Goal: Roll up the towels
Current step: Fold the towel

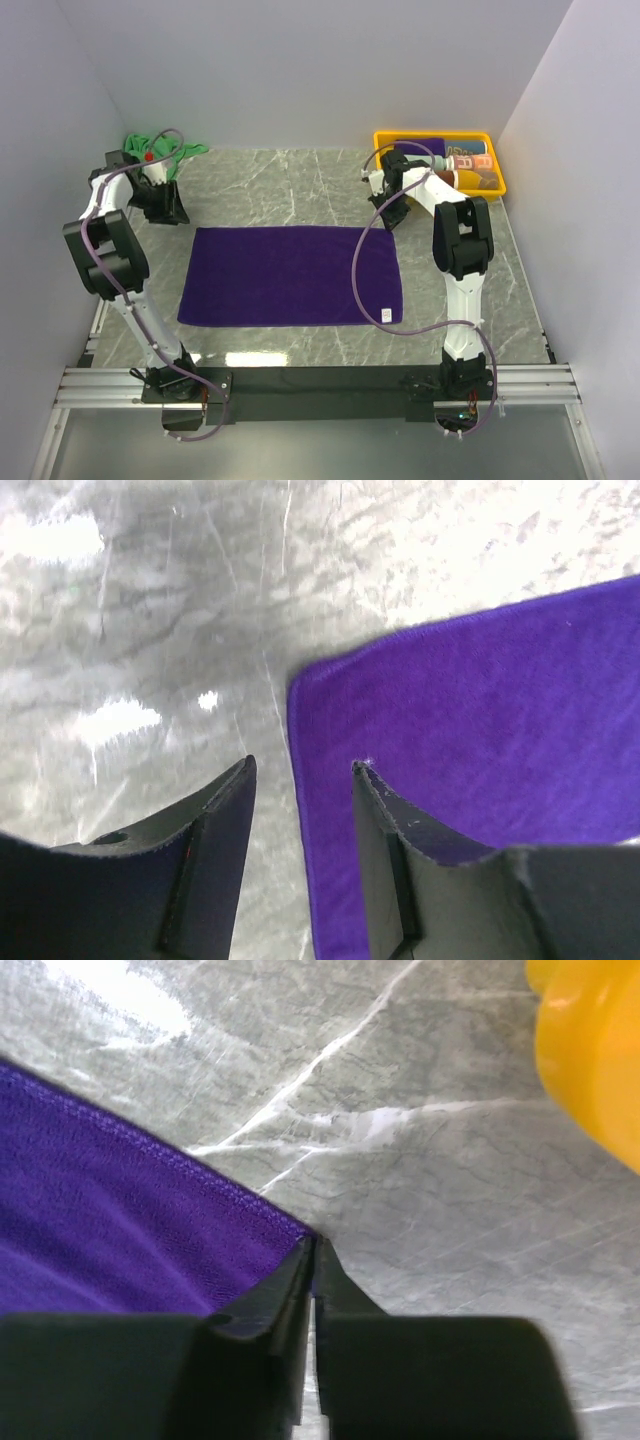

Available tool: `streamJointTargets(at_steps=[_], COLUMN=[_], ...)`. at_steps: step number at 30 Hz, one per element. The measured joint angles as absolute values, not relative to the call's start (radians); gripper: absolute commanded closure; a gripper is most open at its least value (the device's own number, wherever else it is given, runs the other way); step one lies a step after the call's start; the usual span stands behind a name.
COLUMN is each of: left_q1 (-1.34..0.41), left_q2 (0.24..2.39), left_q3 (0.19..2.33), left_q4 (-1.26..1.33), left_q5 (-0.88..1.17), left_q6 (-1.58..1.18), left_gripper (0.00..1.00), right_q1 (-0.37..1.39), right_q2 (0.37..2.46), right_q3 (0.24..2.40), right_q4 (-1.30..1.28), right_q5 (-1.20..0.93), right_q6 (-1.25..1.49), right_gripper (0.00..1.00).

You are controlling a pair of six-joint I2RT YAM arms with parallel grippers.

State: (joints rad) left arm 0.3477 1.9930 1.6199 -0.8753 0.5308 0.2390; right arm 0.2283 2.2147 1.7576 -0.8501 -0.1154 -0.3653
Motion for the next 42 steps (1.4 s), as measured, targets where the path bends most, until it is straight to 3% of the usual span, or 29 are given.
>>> streamJointTargets(at_steps=[6, 14, 32, 42], left_q1=[0.290, 0.249, 0.243, 0.239], left_q2=[2.066, 2.126, 2.245, 2.256], left_q3=[1.661, 1.682, 1.805, 1.809], left_q4=[-0.844, -0.831, -0.972, -0.981], left_q5=[0.493, 0.484, 0.534, 0.534], left_q6=[0.239, 0.266, 0.461, 0.489], left_gripper=[0.52, 0.62, 0.64, 0.92], right_q1=[0.226, 0.224, 0.224, 0.220], right_q2=[2.215, 2.215, 2.215, 2.215], right_q3=[1.766, 1.782, 1.826, 1.827], right_q4=[-0.868, -0.888, -0.925, -0.928], right_q5=[-0.127, -0.133, -0.150, -0.150], right_q6=[-0.364, -0.364, -0.372, -0.380], right_gripper=[1.00, 1.00, 1.00, 1.00])
